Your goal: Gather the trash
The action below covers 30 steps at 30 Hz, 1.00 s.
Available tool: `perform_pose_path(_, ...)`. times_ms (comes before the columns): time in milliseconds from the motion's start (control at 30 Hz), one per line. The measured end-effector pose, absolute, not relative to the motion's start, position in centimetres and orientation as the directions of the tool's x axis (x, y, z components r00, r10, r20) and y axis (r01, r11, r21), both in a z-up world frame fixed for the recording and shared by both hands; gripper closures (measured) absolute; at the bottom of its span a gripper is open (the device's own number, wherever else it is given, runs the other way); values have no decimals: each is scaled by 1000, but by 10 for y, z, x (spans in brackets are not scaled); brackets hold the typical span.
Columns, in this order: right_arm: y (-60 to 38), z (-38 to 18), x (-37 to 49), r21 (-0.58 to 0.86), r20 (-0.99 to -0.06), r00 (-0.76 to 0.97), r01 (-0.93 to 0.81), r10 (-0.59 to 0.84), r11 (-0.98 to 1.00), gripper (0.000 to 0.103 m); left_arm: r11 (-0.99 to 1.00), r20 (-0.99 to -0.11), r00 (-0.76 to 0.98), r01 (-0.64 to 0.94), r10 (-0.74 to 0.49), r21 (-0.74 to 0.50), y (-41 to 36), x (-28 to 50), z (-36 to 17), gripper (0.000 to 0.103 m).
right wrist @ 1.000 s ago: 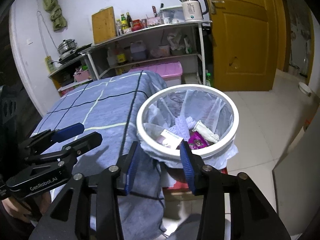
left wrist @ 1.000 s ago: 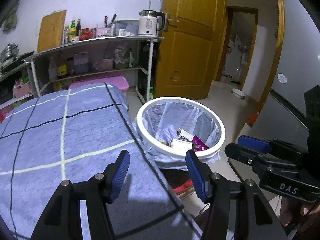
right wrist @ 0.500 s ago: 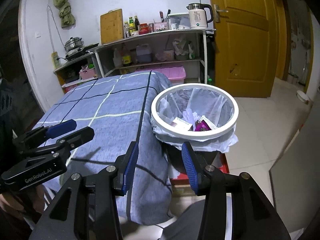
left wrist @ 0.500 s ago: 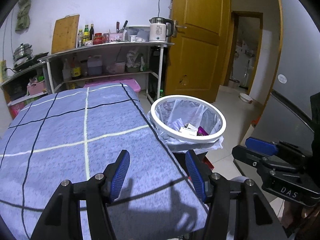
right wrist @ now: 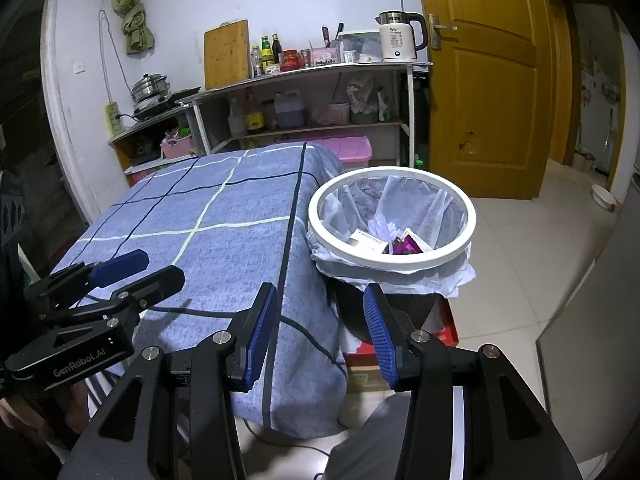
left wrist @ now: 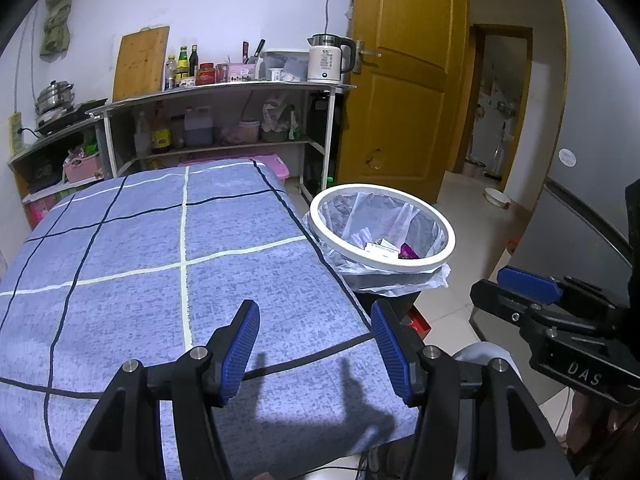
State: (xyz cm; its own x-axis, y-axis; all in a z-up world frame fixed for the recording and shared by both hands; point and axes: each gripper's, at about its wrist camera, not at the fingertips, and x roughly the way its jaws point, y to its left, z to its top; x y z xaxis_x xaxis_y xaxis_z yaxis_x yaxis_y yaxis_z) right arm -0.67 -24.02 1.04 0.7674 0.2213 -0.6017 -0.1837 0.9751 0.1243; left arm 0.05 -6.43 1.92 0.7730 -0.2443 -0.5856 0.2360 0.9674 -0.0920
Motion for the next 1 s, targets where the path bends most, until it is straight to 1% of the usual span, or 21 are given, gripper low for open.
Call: perform_pose_path(1000,-239,9,-3,124,-608,761,-189,225,974,57,971,-583,778,221,-235,-97,-60,2,24,45)
